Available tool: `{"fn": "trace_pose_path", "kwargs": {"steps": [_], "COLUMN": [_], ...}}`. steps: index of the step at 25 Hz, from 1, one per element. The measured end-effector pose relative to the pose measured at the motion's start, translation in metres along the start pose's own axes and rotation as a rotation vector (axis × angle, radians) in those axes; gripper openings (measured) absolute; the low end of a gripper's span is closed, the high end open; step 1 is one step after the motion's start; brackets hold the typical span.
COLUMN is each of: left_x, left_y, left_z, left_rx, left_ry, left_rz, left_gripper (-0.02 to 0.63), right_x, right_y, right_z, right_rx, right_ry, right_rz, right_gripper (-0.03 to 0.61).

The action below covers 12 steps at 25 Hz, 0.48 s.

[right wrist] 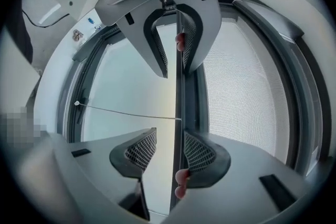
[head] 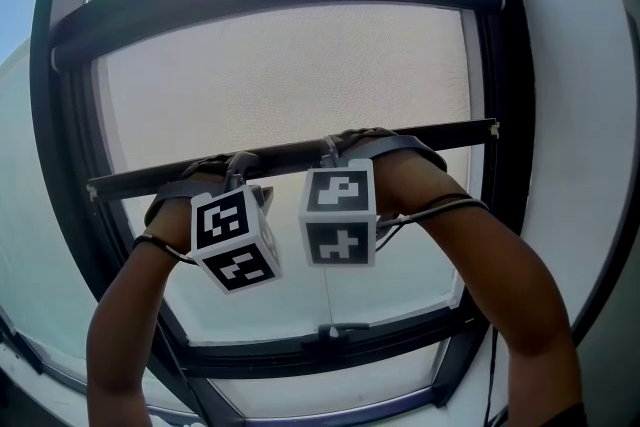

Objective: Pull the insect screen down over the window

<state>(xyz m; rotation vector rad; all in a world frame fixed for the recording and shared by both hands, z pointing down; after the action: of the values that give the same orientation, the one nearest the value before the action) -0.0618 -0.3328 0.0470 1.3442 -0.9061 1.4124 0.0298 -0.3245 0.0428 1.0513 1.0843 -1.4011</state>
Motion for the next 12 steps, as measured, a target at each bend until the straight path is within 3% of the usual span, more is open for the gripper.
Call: {"fn": "trace_pose_path", "kwargs": {"steps": [3, 12], "left_x": [0.020, 0.042], "left_y": [0.002, 0.003], "left_z": [0.005, 0.004], "left_rx": [0.012, 0.034], "left_ry": [0.049, 0.058], "left_rz": [-0.001, -0.042], "left_gripper": [0.120, 0.120], "right_x": [-0.019, -0.041], "right_y": [-0.001, -0.001], "right_z": [0.007, 0.008], "right_rx": [0.006, 0.018], "right_ry": [-0.042, -0.059], "right_rz": [-0.001, 0.031], "right_gripper": [0.163, 0.163]}}
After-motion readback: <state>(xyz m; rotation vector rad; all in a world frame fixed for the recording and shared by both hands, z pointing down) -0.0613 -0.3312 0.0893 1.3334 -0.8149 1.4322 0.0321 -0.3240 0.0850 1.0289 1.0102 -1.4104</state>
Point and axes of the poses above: the fingertips, and each gripper's own axes: z forward along the fingers, x to its right, y out of its underside, the point moved 8 cm from there along -z, backward along the fingers, and after that the axes turned 1 degree about -x, right-handed, at the moved point
